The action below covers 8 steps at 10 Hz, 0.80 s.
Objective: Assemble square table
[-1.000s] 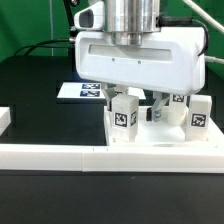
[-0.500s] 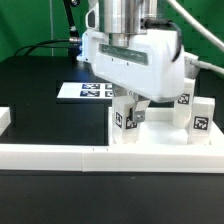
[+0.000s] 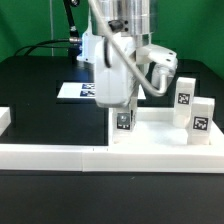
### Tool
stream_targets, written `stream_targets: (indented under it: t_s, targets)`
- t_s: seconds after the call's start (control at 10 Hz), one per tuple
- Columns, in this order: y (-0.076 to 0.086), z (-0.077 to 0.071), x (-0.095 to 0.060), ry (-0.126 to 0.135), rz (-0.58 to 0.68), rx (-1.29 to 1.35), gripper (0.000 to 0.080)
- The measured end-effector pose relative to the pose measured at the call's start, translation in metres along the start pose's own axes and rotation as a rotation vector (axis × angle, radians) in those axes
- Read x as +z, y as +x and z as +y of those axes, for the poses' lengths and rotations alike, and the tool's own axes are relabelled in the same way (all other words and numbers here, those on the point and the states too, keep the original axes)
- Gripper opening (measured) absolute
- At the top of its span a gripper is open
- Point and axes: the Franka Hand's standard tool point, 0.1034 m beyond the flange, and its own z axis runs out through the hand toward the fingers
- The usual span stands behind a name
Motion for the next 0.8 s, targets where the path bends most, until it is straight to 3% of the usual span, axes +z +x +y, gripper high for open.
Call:
stream_targets:
  t_s: [0.3, 0.5, 0.6, 0.7, 0.8]
  targets:
    - [0.0000, -0.0005, 0.0001, 0.005, -0.004, 0.131, 0.0291]
    - [-0.0001, -0.0003, 0.0002, 0.004, -0.003, 0.070, 0.0334]
    - [-0.0011, -0.0008, -0.0010, 0.011, 0.000, -0.106, 0.0334]
    - [-0.0008, 0.0007, -0.0007, 0.021, 0.001, -0.236, 0.0545]
    - [0.0002, 0.0005, 0.0005, 0.020, 0.003, -0.274, 0.0545]
